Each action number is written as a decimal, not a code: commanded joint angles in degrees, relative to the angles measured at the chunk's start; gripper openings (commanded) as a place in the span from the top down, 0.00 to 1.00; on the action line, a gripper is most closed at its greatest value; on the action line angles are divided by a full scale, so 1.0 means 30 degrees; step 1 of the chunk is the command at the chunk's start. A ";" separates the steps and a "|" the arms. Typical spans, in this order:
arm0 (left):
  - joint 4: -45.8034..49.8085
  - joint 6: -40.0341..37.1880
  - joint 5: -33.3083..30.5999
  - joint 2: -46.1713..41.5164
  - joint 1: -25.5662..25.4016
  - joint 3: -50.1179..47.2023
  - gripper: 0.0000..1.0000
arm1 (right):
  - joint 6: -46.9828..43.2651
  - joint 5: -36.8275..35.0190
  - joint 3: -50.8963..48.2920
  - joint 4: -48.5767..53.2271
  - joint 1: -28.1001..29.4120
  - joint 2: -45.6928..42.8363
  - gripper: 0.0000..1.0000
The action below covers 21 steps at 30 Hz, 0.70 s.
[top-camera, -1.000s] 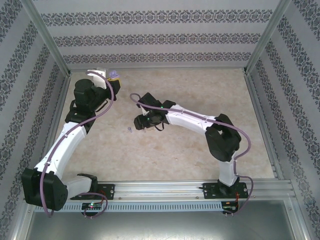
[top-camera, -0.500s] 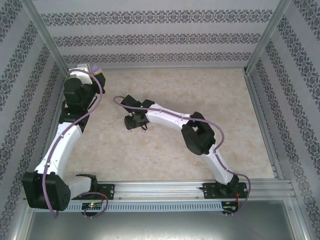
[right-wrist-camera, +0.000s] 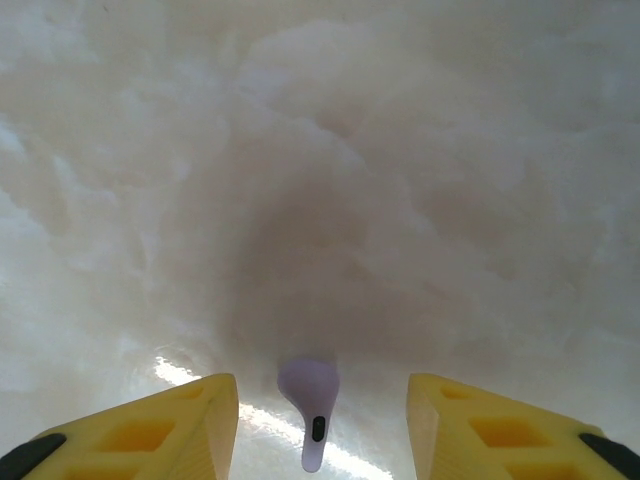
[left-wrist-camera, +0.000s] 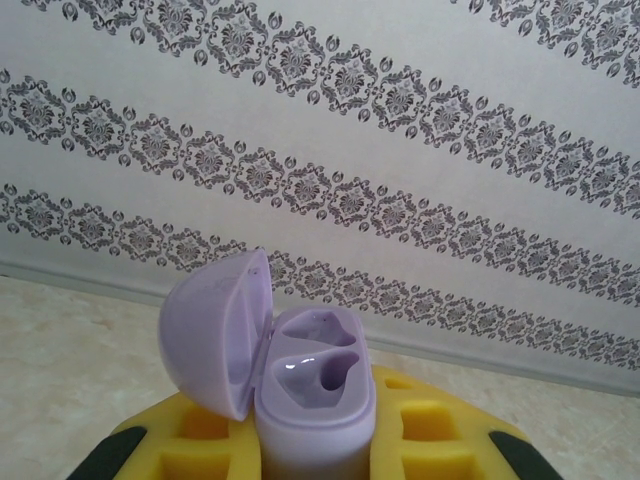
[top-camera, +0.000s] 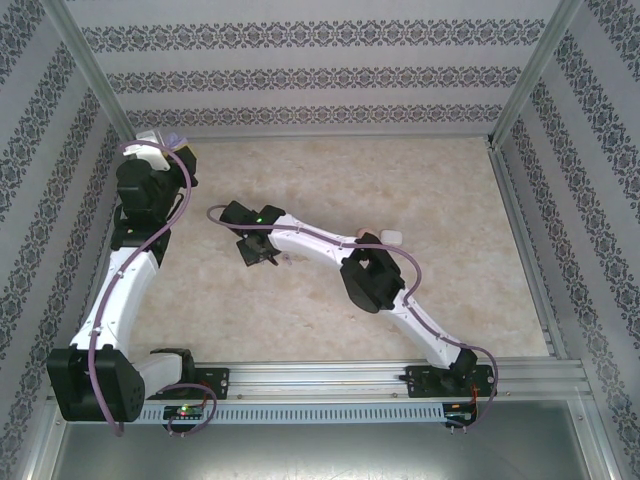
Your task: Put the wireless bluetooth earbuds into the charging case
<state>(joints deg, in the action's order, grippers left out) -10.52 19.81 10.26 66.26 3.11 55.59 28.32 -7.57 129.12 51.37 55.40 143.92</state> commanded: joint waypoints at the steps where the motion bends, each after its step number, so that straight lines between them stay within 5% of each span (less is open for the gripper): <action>1: -0.1439 0.0453 0.0308 -0.0451 0.0309 -0.0162 1.00 | -0.0122 -0.0907 0.0955 0.1265 0.0167 0.0670 0.52; 21: -0.1829 0.0634 0.0598 -0.0642 0.0571 -0.0738 1.00 | 0.0134 -0.0877 0.2671 0.1947 0.0484 0.2212 0.55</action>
<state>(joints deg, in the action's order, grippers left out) -12.60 20.69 11.46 65.82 3.88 54.04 28.38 -8.47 135.39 55.27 55.77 148.79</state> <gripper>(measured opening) 0.186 0.449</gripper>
